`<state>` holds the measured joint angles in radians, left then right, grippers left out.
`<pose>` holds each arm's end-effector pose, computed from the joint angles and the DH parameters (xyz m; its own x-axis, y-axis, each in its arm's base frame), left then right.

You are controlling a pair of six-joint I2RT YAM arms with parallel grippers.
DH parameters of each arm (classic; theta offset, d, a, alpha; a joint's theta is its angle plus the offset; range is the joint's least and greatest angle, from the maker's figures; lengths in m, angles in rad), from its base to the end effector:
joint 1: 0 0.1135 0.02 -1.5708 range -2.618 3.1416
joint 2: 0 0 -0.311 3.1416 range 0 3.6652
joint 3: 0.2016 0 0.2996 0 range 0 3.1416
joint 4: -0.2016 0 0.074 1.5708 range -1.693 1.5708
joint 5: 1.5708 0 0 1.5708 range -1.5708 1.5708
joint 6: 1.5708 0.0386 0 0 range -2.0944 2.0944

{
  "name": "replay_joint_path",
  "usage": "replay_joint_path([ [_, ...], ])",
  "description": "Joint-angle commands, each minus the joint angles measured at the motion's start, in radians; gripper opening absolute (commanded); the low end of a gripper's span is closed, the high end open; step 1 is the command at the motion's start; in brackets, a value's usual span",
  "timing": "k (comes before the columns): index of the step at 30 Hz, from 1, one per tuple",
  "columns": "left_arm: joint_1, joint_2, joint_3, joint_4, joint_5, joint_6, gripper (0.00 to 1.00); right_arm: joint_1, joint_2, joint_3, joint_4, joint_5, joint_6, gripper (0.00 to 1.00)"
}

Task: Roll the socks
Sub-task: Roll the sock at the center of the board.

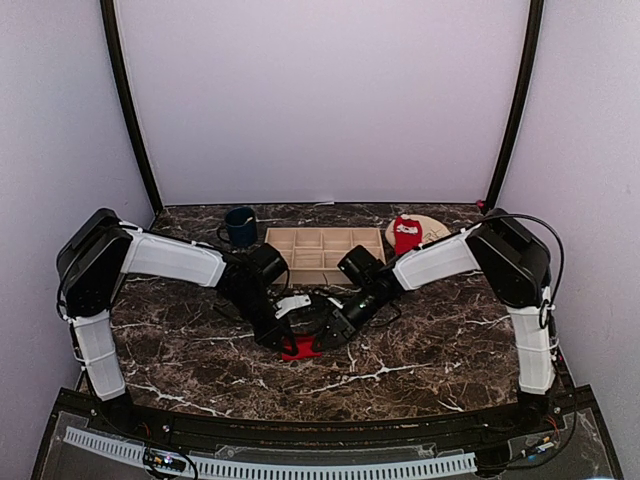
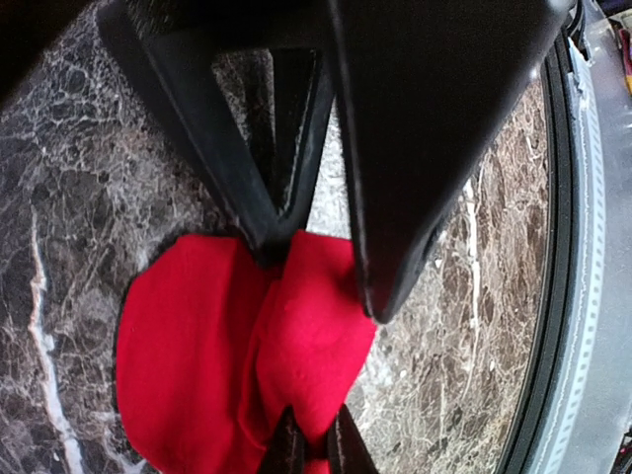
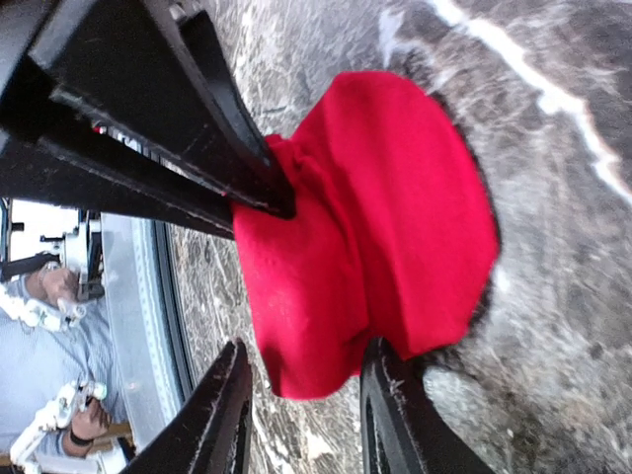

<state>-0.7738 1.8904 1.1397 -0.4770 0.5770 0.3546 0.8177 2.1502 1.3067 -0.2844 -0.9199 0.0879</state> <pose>0.2779 -0.3009 0.1522 -0.3827 0.7808 -0.4939 0.9062 0.2134 -0.3650 0.3004 0.3653 0.1064 -0.6748 -0.6421 -0.3638 -0.6184 0.2229 0.7536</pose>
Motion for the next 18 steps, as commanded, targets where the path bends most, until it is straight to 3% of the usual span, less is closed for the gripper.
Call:
replay_joint_path([
  [1,0.02,0.033,-0.001,-0.101,0.061,-0.021,0.0,-0.027,-0.036,-0.066,0.068,0.094,0.05,0.36],
  [8,0.032,0.07,0.004,-0.13,0.129,-0.034,0.0,-0.038,-0.107,-0.161,0.179,0.166,0.088,0.38],
  [18,0.061,0.125,0.024,-0.173,0.222,-0.044,0.0,0.008,-0.306,-0.354,0.31,0.424,-0.003,0.38],
])
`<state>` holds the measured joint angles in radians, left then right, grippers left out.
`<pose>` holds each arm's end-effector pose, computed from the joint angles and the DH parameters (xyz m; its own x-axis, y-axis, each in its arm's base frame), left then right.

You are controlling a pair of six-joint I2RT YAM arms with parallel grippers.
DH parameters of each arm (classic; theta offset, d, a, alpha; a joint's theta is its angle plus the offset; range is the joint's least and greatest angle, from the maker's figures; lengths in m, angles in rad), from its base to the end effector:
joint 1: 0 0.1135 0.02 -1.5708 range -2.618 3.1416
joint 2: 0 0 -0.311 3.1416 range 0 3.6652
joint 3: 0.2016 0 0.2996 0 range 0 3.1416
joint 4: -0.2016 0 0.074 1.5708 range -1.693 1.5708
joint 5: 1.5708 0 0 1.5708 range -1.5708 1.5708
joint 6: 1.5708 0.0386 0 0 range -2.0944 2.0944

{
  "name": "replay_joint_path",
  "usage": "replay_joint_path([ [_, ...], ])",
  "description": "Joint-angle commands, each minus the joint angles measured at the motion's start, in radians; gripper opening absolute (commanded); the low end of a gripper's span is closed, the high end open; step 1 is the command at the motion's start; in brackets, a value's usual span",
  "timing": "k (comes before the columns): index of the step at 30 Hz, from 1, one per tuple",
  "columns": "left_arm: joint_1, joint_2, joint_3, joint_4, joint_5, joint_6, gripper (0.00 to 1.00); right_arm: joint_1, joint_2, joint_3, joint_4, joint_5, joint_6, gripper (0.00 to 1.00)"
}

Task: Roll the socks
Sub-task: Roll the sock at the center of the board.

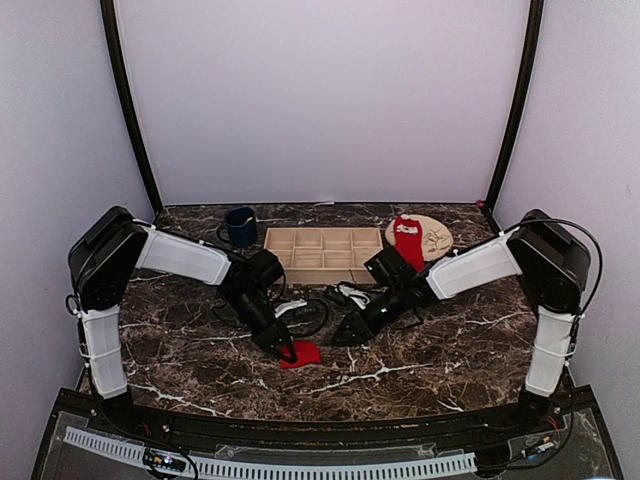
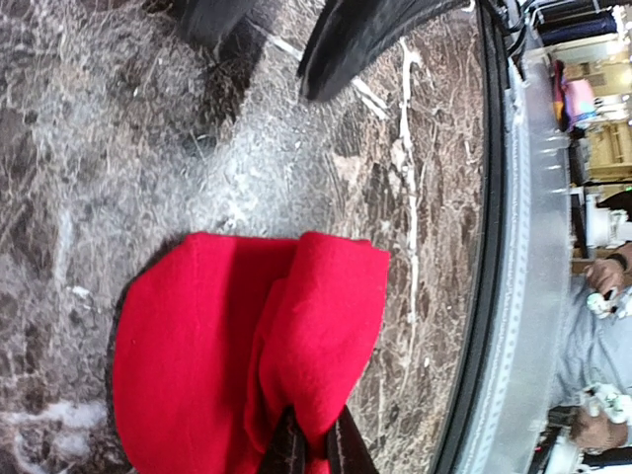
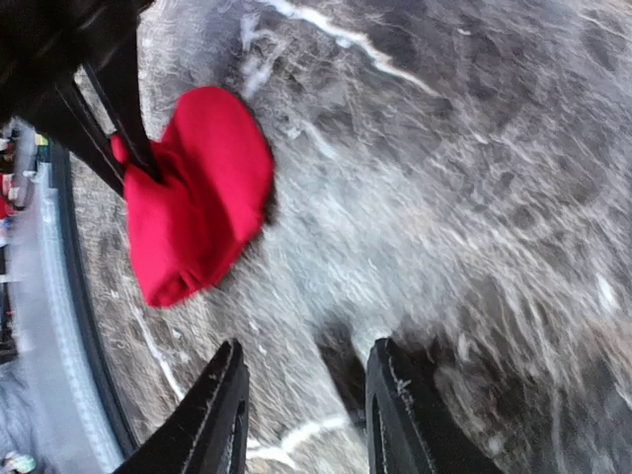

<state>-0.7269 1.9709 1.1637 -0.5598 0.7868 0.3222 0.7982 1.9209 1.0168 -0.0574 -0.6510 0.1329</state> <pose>0.2867 -0.2915 0.1302 -0.5116 0.7542 -0.4116 0.7784 0.2041 -0.5937 0.2731 0.3137 0.1262 -0.6749 -0.5414 -0.5014 -0.7287 0.3820 0.5684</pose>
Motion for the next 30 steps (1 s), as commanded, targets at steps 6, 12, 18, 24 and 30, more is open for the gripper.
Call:
replay_joint_path([
  [6,0.03,0.074,0.013,-0.109,0.05,-0.014,0.0,0.13,-0.201,-0.159,0.165,0.316,-0.116,0.39],
  [12,0.035,0.12,0.045,-0.148,0.072,-0.003,0.0,0.253,-0.238,-0.16,0.156,0.451,-0.222,0.41],
  [18,0.039,0.144,0.059,-0.167,0.087,0.003,0.0,0.335,-0.168,-0.077,0.092,0.526,-0.312,0.44],
  [24,0.042,0.157,0.06,-0.173,0.099,0.008,0.0,0.371,-0.125,-0.024,0.086,0.586,-0.367,0.52],
  [30,0.046,0.162,0.06,-0.175,0.109,0.013,0.0,0.378,-0.082,0.016,0.062,0.593,-0.413,0.53],
])
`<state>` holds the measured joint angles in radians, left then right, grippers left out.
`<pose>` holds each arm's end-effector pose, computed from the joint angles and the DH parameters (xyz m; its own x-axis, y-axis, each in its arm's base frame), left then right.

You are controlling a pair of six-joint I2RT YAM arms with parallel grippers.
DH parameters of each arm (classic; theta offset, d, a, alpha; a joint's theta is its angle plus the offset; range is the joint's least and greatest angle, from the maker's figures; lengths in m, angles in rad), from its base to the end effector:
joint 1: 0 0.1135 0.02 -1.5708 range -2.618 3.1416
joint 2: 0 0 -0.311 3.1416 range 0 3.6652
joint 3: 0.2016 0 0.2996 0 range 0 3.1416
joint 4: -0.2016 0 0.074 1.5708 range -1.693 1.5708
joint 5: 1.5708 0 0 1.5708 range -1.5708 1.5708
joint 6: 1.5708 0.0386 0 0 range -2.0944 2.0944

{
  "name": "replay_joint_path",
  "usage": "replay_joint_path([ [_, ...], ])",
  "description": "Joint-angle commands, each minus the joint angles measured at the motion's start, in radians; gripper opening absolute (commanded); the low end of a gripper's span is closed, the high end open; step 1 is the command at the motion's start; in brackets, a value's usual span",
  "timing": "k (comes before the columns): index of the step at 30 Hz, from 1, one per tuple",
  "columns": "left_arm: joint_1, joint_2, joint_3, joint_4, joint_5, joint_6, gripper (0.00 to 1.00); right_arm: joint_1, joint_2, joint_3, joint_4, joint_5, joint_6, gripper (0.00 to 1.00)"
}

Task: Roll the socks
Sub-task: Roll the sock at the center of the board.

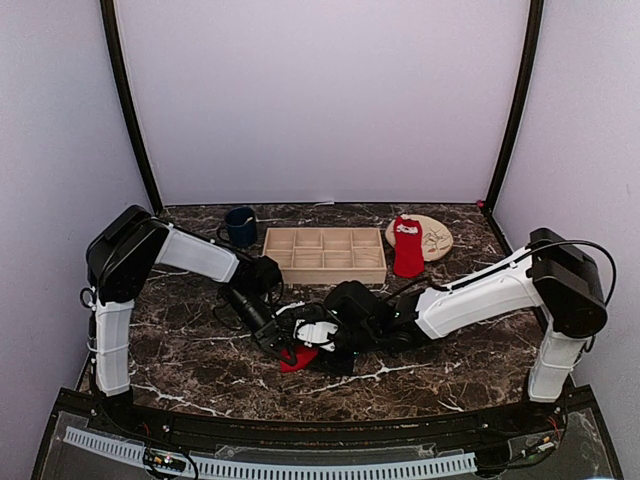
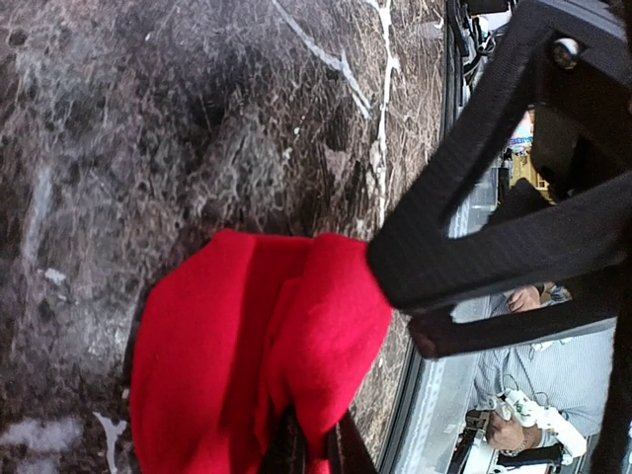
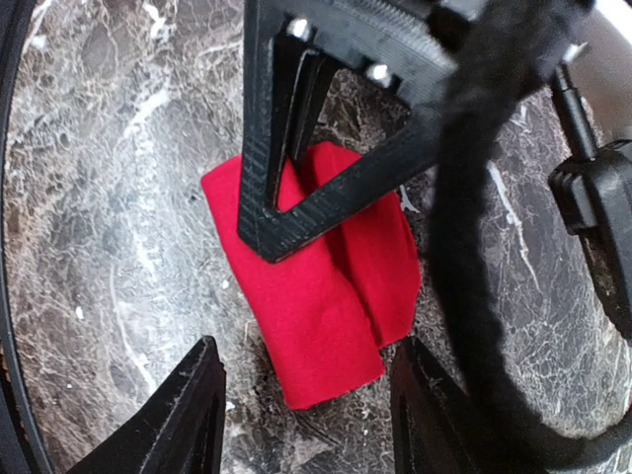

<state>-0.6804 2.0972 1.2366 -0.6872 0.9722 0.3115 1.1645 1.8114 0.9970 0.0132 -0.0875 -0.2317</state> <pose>0.3028 -0.2861 0.1032 -0.6265 0.7293 -0.2750 0.5897 0.2128 -0.7791 0.1619 0.3848 0.1625 -0.0606 -0.7197 -0.6917 -0.9792 0.1773 -0.0987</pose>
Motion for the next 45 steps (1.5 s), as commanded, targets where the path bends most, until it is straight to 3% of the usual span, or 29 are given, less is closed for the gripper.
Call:
replay_joint_path([
  [1,0.001,0.038,-0.011,-0.049,-0.075,0.023,0.0,0.012,0.034,0.044,-0.013,0.029,-0.056,0.53],
  [9,0.006,0.049,-0.008,-0.053,-0.06,0.026,0.0,0.011,0.071,0.055,-0.011,0.013,-0.081,0.46],
  [17,0.01,0.053,-0.002,-0.058,-0.065,0.029,0.0,0.009,0.109,0.081,-0.037,-0.028,-0.101,0.26],
  [22,0.011,0.053,0.005,-0.057,-0.091,0.016,0.05,0.002,0.137,0.103,-0.069,-0.066,-0.098,0.18],
  [26,0.011,0.041,0.009,-0.048,-0.136,-0.003,0.14,-0.011,0.154,0.112,-0.087,-0.091,-0.077,0.09],
  [32,0.015,-0.004,0.005,-0.023,-0.204,-0.029,0.35,-0.033,0.164,0.119,-0.12,-0.13,-0.035,0.06],
  [45,0.035,-0.153,-0.054,0.062,-0.379,-0.101,0.43,-0.058,0.173,0.139,-0.171,-0.186,0.048,0.04],
])
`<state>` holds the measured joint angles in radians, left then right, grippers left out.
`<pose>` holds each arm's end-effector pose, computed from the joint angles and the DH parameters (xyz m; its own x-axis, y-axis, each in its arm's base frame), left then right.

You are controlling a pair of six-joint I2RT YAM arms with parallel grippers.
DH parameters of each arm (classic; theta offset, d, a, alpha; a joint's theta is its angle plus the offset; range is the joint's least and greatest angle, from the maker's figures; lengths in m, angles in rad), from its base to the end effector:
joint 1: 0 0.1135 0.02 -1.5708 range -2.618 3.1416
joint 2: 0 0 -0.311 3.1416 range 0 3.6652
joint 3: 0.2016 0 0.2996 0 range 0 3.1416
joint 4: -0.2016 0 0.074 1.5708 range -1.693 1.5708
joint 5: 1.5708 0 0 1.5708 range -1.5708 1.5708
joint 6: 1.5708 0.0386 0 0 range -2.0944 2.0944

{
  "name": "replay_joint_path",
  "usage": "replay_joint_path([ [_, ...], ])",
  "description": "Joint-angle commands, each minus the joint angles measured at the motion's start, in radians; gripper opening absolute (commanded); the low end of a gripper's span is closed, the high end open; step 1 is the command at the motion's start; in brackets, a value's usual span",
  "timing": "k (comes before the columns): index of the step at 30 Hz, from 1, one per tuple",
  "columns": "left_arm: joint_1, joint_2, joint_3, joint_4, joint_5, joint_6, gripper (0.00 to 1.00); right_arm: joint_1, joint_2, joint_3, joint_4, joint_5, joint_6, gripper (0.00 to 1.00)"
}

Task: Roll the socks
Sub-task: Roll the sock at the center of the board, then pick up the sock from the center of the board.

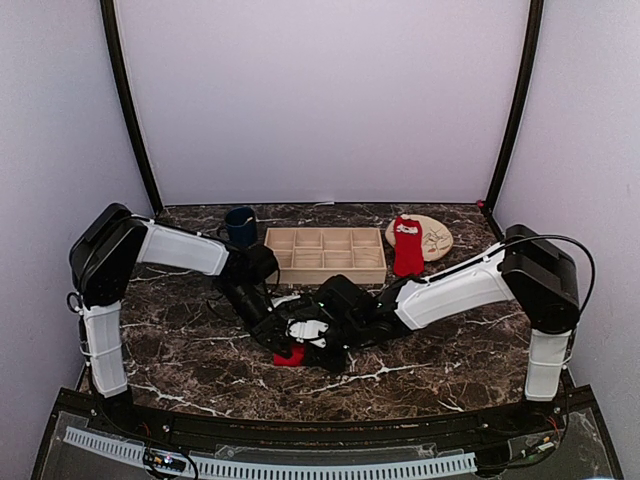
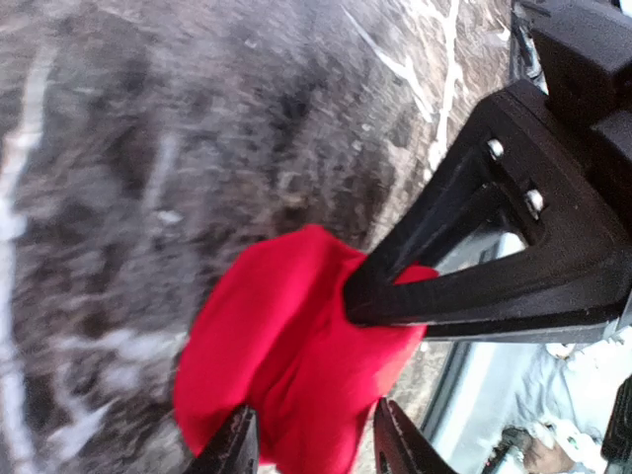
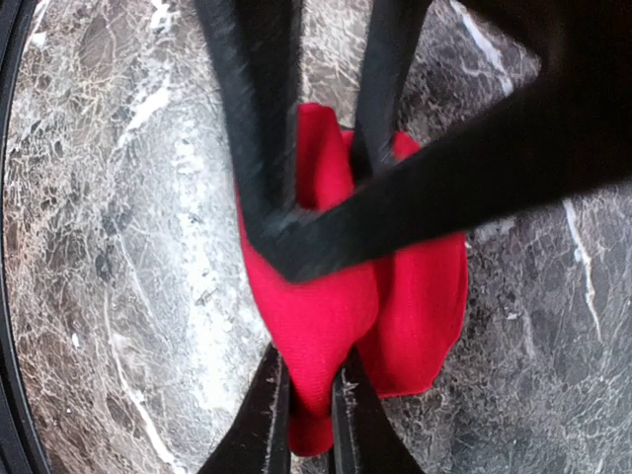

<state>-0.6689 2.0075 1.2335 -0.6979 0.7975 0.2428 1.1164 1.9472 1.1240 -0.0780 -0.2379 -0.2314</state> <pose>0.3071 -0.2780 0.1326 -0.6403 0.7202 -0.2671 0.6619 0.3410 -0.6675 0.1881 0.4057 0.1408 -0.1200 -0.7534 -0.6465 -0.9914 0.1257 0.0375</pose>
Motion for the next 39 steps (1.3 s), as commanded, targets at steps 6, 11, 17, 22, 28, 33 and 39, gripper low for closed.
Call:
replay_joint_path([
  [6,0.035,-0.156,-0.094,0.149,-0.253,-0.066,0.45,-0.023,0.047,0.022,-0.102,-0.057,0.107,0.04],
  [11,0.038,-0.215,-0.134,0.203,-0.341,-0.086,0.45,-0.029,0.056,0.076,-0.141,-0.083,0.15,0.04],
  [17,0.04,-0.311,-0.217,0.301,-0.444,-0.124,0.47,-0.053,0.064,0.109,-0.19,-0.158,0.194,0.04],
  [22,0.039,-0.42,-0.298,0.41,-0.495,-0.152,0.5,-0.082,0.081,0.141,-0.237,-0.234,0.212,0.04],
  [28,0.036,-0.569,-0.398,0.496,-0.533,-0.137,0.53,-0.116,0.135,0.218,-0.316,-0.337,0.223,0.04],
  [33,-0.011,-0.656,-0.445,0.505,-0.507,-0.076,0.54,-0.148,0.174,0.262,-0.359,-0.414,0.232,0.04],
  [39,-0.15,-0.642,-0.447,0.455,-0.57,0.001,0.54,-0.163,0.208,0.296,-0.39,-0.472,0.231,0.04],
])
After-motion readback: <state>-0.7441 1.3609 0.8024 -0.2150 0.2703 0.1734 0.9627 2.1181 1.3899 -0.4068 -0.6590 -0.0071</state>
